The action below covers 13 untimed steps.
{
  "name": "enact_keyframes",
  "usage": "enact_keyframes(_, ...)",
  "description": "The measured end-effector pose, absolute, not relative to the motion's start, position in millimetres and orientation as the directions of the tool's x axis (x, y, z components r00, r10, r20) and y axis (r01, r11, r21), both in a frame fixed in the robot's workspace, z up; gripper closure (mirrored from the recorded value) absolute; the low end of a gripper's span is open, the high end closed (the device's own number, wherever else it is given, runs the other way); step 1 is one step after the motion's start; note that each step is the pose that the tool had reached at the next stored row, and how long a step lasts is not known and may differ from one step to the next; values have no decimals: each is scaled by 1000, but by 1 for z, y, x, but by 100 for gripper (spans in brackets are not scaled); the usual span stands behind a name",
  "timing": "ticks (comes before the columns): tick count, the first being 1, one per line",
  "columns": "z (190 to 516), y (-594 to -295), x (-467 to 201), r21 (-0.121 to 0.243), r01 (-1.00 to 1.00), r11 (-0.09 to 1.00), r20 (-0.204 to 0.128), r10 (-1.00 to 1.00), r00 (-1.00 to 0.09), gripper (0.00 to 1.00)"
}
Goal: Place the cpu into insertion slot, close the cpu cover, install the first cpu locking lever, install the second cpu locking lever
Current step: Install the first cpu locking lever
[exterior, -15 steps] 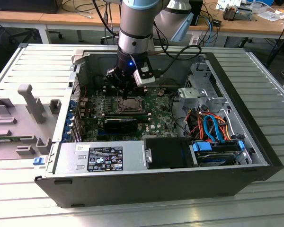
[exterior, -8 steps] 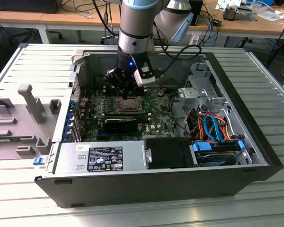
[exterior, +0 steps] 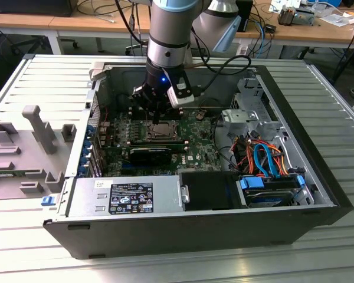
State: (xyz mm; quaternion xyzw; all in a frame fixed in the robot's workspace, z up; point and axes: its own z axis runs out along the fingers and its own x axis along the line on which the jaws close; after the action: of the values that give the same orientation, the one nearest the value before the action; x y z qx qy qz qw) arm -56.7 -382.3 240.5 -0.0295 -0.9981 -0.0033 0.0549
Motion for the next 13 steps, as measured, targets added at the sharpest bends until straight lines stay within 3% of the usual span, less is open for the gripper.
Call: enact_keyframes(13,241,-382,-57,4,37,999,110,37,-993,89)
